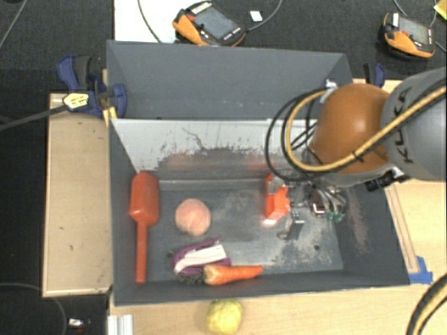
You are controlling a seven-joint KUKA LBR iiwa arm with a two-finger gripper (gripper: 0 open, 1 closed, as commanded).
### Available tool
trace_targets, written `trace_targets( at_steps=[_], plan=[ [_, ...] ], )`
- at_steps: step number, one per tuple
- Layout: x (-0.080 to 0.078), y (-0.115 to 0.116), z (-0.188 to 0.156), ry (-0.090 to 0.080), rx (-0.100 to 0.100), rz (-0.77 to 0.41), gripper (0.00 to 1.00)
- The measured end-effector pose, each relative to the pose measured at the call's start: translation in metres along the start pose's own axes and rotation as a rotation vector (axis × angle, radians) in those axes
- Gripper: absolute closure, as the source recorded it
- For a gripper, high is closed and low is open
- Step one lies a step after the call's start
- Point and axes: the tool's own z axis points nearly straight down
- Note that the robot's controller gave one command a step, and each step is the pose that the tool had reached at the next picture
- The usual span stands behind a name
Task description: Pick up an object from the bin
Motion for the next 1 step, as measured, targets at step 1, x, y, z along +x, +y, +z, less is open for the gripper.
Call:
trace_targets(
  at_steps=[1],
  plan=[
    [-0.0018, 0.0, -0.0039, -0.008, 0.0, 0.0, 0.0]
  ],
)
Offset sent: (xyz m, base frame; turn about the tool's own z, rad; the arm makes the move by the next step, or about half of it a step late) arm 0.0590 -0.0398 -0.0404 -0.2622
